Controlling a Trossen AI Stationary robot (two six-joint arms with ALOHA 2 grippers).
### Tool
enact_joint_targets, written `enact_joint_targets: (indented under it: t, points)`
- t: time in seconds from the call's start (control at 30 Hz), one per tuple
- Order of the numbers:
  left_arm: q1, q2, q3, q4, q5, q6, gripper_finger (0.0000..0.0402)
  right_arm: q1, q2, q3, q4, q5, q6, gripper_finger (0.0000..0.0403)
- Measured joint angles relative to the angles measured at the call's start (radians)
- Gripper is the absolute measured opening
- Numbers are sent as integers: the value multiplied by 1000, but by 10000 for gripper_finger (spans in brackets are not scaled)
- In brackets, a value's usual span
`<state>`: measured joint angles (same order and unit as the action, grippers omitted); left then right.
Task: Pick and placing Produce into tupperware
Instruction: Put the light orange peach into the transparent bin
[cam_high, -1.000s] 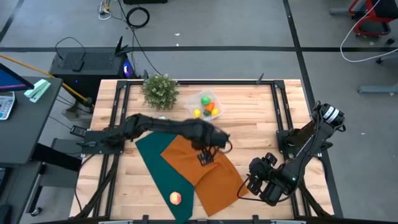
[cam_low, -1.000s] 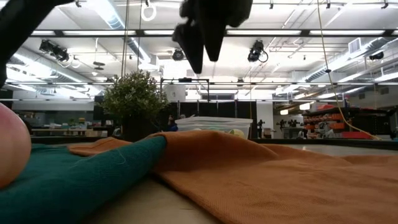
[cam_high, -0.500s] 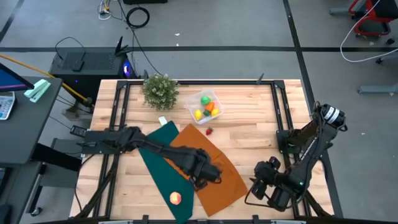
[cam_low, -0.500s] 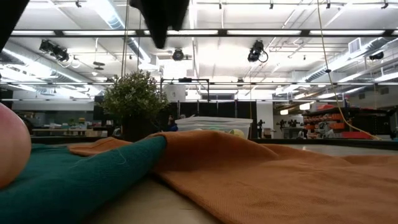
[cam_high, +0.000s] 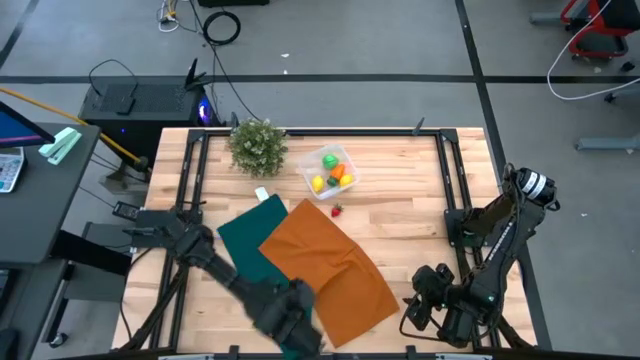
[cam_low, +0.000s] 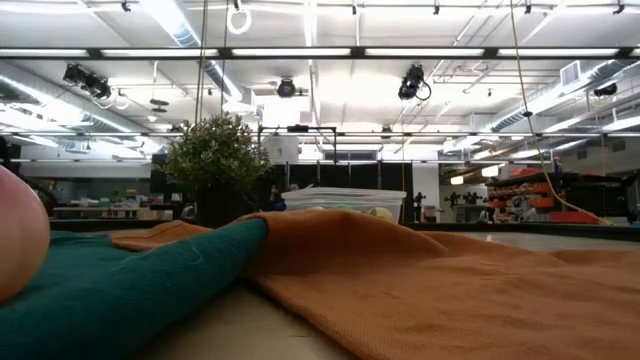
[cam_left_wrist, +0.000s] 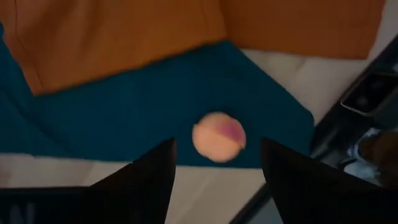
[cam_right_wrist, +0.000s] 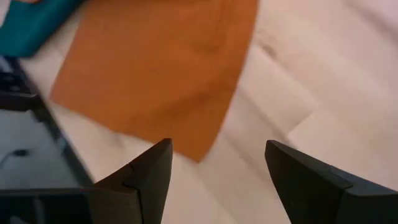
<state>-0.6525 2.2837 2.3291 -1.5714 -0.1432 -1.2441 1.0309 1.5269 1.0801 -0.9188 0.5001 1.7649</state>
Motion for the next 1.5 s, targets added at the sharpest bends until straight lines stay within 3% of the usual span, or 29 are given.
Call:
enact_joint_targets:
  t: [0.23, 0.4, 0.53, 0.7, 0.97, 1.3, 1.5]
  points:
    - [-141, -33, -100, 1, -26, -288, 231, 0, 0, 0, 67, -76, -2, 224]
    - [-204, -150, -285, 12, -15, -543, 223, 6, 0, 0, 71, -84, -29, 224]
    - [-181, -276, -403, 79, -19, -632, 216, 6, 0, 0, 65, -81, -117, 224]
    - [-91, -358, -540, 305, -17, -677, 221, 6, 0, 0, 61, -78, -191, 224]
    - [-3, -338, -620, 522, -2, -733, 262, 36, 0, 0, 60, -78, -266, 224]
    - [3, -309, -622, 505, 79, -737, 365, 41, 0, 0, 59, -35, -337, 224]
    - [-4, -265, -622, 568, 115, -737, 395, 41, 0, 0, 59, -20, -337, 224]
